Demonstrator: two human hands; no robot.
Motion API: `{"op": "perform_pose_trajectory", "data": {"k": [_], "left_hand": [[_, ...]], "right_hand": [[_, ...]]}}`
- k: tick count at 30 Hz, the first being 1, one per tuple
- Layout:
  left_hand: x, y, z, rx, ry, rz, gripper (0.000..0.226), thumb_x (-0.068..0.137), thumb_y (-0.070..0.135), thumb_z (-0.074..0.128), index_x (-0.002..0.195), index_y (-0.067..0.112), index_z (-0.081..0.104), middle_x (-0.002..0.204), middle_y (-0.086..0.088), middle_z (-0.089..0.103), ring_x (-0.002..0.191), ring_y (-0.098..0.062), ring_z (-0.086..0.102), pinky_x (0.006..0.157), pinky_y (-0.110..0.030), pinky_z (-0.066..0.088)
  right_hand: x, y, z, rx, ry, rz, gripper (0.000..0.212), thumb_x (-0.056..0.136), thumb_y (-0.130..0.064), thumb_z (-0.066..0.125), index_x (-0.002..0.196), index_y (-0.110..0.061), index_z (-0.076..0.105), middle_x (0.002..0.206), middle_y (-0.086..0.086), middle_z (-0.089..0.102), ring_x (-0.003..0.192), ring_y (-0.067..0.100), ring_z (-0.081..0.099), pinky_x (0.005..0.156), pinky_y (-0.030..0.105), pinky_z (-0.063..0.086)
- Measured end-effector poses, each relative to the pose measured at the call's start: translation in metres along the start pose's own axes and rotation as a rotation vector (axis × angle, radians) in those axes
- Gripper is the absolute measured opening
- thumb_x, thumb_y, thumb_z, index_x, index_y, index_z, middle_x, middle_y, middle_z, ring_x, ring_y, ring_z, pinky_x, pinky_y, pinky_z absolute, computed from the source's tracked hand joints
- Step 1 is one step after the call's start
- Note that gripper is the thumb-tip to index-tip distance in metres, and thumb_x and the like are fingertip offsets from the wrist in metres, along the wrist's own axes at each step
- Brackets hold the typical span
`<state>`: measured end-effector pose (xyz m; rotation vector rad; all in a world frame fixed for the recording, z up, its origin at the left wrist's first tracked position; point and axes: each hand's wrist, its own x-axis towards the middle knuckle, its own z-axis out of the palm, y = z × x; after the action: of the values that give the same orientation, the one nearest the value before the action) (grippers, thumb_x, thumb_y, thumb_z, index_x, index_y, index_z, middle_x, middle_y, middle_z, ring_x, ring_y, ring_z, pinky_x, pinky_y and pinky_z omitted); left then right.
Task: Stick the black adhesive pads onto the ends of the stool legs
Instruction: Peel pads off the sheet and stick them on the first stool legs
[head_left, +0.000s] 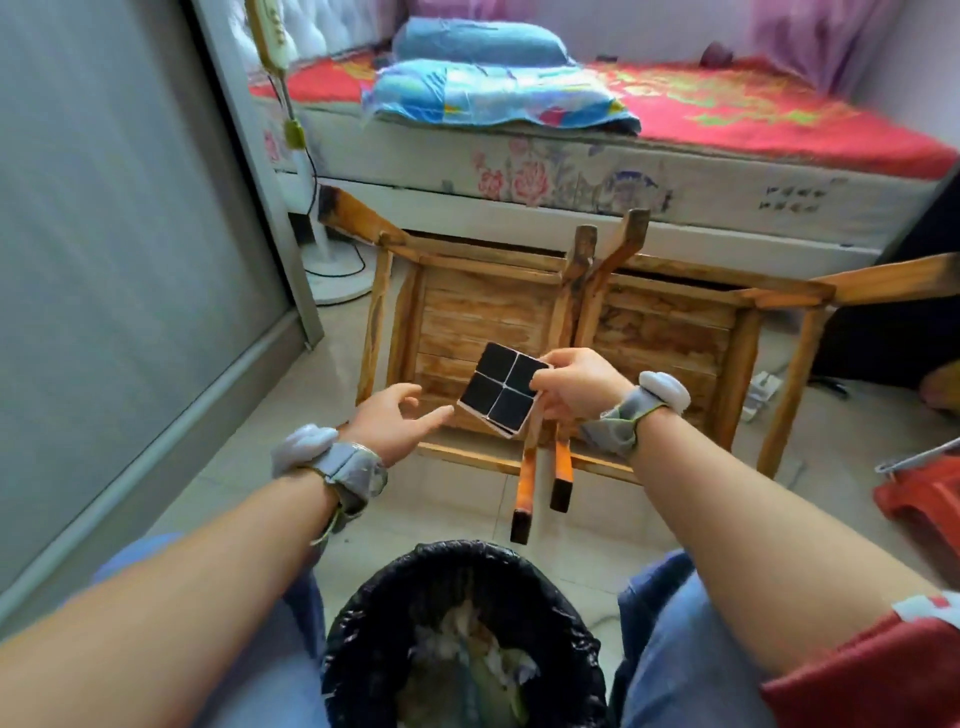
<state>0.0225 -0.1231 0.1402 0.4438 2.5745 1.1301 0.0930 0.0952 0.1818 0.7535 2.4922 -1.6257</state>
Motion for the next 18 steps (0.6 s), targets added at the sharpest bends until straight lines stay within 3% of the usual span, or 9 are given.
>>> {"op": "perform_pose_trajectory", "data": {"k": [5, 8, 11, 12, 14, 16, 18], "left_hand": [[-0.022, 0.011, -0.038, -1.010, -0.018, -0.219, 0.075, 0.051, 0.058, 0.069, 0.109, 0.012, 0.057, 0.098, -0.007, 0.066, 0.084, -0.022, 0.066, 0.075, -0.040, 0.056], [-0.027, 0.014, -0.041, -1.107, -0.109, -0.128, 0.055, 0.059, 0.061, 0.062, 0.097, 0.020, 0.063, 0.090, -0.001, 0.072, 0.080, -0.018, 0.067, 0.072, -0.035, 0.053], [-0.023, 0.020, -0.040, -1.165, -0.207, -0.016, 0.061, 0.068, 0.061, 0.057, 0.113, 0.021, 0.061, 0.104, -0.004, 0.071, 0.094, -0.022, 0.066, 0.072, -0.033, 0.051], [-0.022, 0.025, -0.040, -1.205, -0.182, 0.002, 0.062, 0.068, 0.059, 0.060, 0.114, 0.018, 0.060, 0.103, -0.006, 0.070, 0.090, -0.022, 0.067, 0.065, -0.029, 0.053], [-0.011, 0.031, -0.039, -1.233, 0.018, -0.055, 0.051, 0.066, 0.048, 0.070, 0.101, 0.011, 0.065, 0.083, -0.007, 0.067, 0.068, -0.017, 0.063, 0.043, -0.020, 0.046], [-0.004, 0.032, -0.040, -1.246, 0.210, -0.100, 0.031, 0.070, 0.031, 0.075, 0.090, 0.009, 0.067, 0.072, -0.005, 0.065, 0.056, -0.016, 0.059, 0.036, -0.017, 0.039], [0.005, 0.029, -0.040, -1.250, 0.285, -0.136, 0.019, 0.071, 0.022, 0.075, 0.086, 0.011, 0.068, 0.071, -0.004, 0.065, 0.053, -0.015, 0.059, 0.036, -0.016, 0.036]], "right_hand": [[-0.040, -0.050, 0.014, 0.266, -0.145, -0.145, 0.006, 0.089, -0.006, 0.057, 0.092, -0.010, 0.058, 0.074, 0.011, 0.067, 0.060, 0.016, 0.068, 0.053, 0.023, 0.056], [-0.050, -0.055, 0.022, 0.458, -0.190, -0.130, 0.005, 0.089, -0.003, 0.057, 0.092, -0.007, 0.056, 0.069, 0.009, 0.066, 0.056, 0.015, 0.067, 0.052, 0.023, 0.056], [-0.042, -0.067, 0.040, 0.519, -0.249, -0.113, 0.007, 0.087, 0.001, 0.059, 0.088, -0.005, 0.055, 0.065, 0.007, 0.065, 0.051, 0.010, 0.063, 0.049, 0.019, 0.053], [-0.037, -0.074, 0.045, 0.498, -0.251, -0.126, 0.008, 0.086, 0.001, 0.061, 0.088, -0.005, 0.055, 0.068, 0.008, 0.064, 0.051, 0.009, 0.063, 0.048, 0.018, 0.052], [-0.021, -0.086, 0.056, 0.435, -0.248, -0.160, 0.009, 0.084, -0.001, 0.064, 0.088, -0.006, 0.057, 0.072, 0.010, 0.063, 0.053, 0.010, 0.063, 0.049, 0.017, 0.052], [-0.015, -0.092, 0.064, 0.402, -0.235, -0.180, 0.009, 0.083, -0.005, 0.066, 0.088, -0.008, 0.058, 0.074, 0.010, 0.064, 0.058, 0.012, 0.063, 0.051, 0.019, 0.052], [-0.007, -0.090, 0.070, 0.367, -0.233, -0.152, 0.010, 0.083, -0.008, 0.067, 0.088, -0.009, 0.059, 0.072, 0.008, 0.065, 0.061, 0.013, 0.062, 0.055, 0.021, 0.053]]}}
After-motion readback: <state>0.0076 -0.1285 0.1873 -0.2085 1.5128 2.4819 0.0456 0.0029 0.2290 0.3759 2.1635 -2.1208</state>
